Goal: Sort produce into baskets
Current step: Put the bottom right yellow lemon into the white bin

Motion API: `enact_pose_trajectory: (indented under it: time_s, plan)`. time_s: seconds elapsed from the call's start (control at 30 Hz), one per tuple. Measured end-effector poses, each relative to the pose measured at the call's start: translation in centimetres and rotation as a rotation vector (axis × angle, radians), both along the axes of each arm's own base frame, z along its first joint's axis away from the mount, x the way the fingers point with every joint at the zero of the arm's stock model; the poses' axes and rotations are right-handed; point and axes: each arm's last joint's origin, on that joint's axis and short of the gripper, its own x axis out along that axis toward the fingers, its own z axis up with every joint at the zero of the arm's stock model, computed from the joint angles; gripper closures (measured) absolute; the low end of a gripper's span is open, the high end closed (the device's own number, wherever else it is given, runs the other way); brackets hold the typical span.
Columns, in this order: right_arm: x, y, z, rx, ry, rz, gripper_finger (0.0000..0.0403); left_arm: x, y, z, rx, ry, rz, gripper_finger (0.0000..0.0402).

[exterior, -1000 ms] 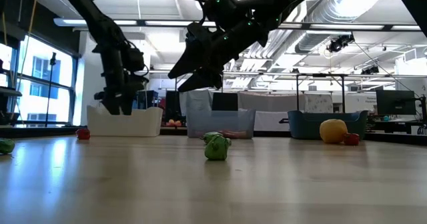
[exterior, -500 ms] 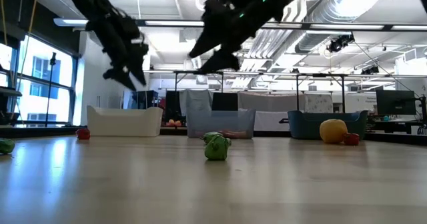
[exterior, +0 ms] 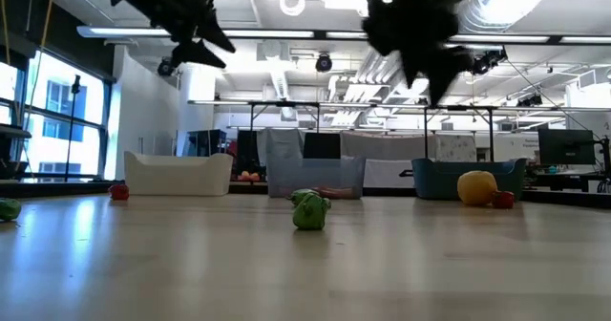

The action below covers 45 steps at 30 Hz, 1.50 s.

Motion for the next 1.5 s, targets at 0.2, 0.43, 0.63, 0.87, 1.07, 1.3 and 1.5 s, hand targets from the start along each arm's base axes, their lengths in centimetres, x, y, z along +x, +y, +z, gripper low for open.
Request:
enact_pose_trajectory:
  time_s: [0.2,0.43,0.63,0.87,1.07,1.3,1.5]
  plan:
    - [-3.3,2.9,-1.5,0.056,0.25,-0.097,0.0124,1.4,-1.9,-2.0,-0.028,-0.178,-0.076,0.0179]
    - [-10.2,5.0,-1.9,0.155,0.295,-0.425,0.0124,2.4,-3.7,-3.6,-0.099,-0.272,-0.125,0.0179]
    - [-15.2,6.6,-3.0,0.217,0.282,-0.763,0.0124,2.9,-4.6,-3.7,-0.1,-0.272,-0.162,0.0179]
    - [-16.9,7.9,-6.5,0.216,0.309,-0.954,0.0124,3.5,-5.6,-3.7,-0.131,-0.277,-0.184,0.0179]
    - [-17.5,7.8,-9.2,0.22,0.295,-1.065,0.0124,4.3,-7.1,-3.8,-0.119,-0.267,-0.206,0.0179]
    - [-17.7,7.8,-10.3,0.249,0.315,-1.069,0.0124,5.8,-8.7,-4.2,-0.186,-0.287,-0.258,0.0179]
    - [-17.5,7.9,-10.5,0.257,0.33,-1.067,0.0124,6.9,-10.1,-5.0,-0.192,-0.251,-0.273,0.0179]
